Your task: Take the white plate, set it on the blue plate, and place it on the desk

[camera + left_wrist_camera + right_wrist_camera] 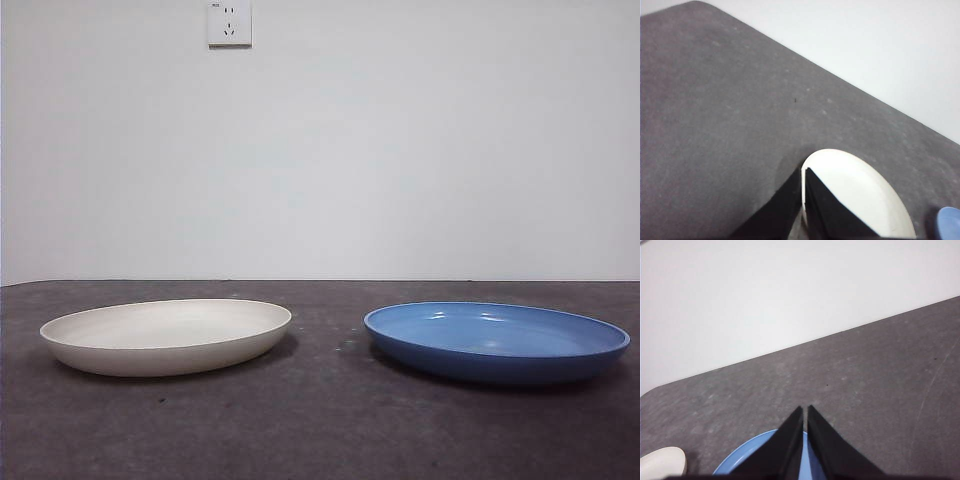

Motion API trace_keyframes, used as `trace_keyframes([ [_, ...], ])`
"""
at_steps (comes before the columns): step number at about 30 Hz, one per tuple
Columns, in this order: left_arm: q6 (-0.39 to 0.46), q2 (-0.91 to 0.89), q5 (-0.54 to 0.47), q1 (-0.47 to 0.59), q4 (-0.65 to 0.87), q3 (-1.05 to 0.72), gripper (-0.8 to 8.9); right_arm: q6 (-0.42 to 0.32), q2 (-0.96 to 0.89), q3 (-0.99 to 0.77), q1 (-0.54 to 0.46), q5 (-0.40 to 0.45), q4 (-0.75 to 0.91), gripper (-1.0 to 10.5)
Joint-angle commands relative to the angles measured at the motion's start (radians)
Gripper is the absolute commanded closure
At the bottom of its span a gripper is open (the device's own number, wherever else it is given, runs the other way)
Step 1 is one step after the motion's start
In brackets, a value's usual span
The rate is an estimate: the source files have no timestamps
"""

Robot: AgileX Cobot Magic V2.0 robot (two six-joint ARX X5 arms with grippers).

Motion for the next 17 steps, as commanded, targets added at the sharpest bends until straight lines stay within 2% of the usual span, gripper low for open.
trace_keyframes([
  [1, 0.034, 0.054, 0.024, 0.002, -0.012, 0.074, 8.03, -0.05, 0.06, 0.082, -0.002, -0.003, -0.039, 9.4],
  [4, 0.083, 0.138, 0.071, 0.002, -0.056, 0.152, 8.03, -0.099, 0.145, 0.166, -0.001, -0.021, -0.097, 9.4],
  [12, 0.257, 0.408, 0.207, 0.002, -0.233, 0.374, 8.03, -0.234, 0.444, 0.417, -0.001, -0.207, -0.315, 9.4],
  [17, 0.371, 0.561, 0.297, -0.004, -0.377, 0.494, 8.03, -0.319, 0.604, 0.562, 0.014, -0.272, -0.492, 9.4],
])
